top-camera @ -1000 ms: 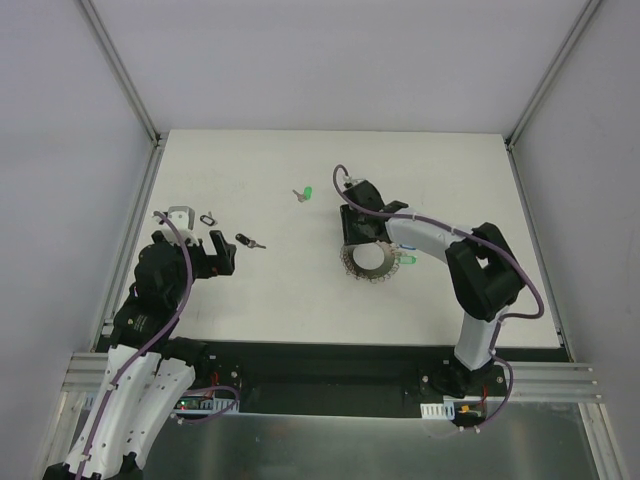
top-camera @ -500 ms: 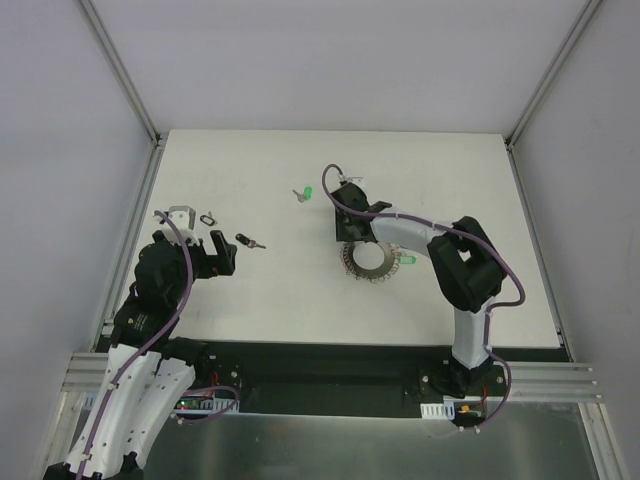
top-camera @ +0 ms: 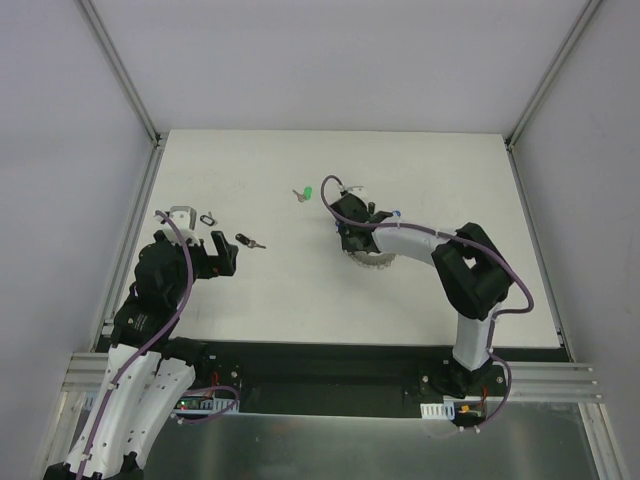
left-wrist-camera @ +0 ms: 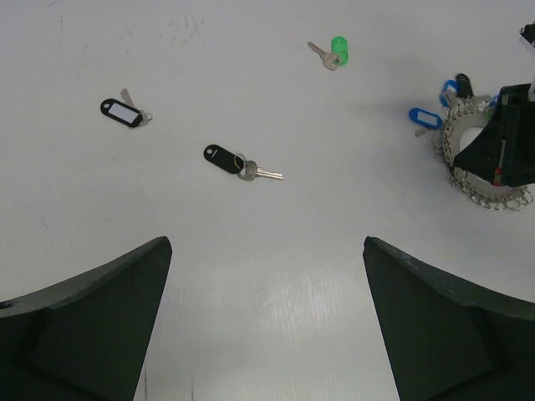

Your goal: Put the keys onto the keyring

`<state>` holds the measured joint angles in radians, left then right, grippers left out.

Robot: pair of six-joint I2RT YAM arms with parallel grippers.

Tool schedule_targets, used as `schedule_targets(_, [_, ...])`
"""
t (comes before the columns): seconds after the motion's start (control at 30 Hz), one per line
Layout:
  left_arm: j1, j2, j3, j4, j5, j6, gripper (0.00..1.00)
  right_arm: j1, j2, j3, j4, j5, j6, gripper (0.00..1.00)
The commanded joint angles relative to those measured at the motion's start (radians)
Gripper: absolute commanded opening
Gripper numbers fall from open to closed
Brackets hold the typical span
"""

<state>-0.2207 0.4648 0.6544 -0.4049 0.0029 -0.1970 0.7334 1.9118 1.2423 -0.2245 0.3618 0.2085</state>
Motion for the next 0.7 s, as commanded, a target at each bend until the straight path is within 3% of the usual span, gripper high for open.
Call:
schedule_targets(0.0, [0.007,0.011,0.021,0.021,0.039,0.011,0.99,0.024,-0.12,-0.082,-0.001,-0.037,-0.033,0.01])
schedule_targets(0.33, [0.009,0.031,0.022,0.02,0.052,0.013,0.99,0.075,-0.273,-0.222,-0.021,-0.145,-0.086,0.01])
schedule_targets(0.67, [0.011,0.049,0.022,0.02,0.062,0.013,0.99,0.104,-0.335,-0.256,-0.133,-0.262,-0.135,0.01])
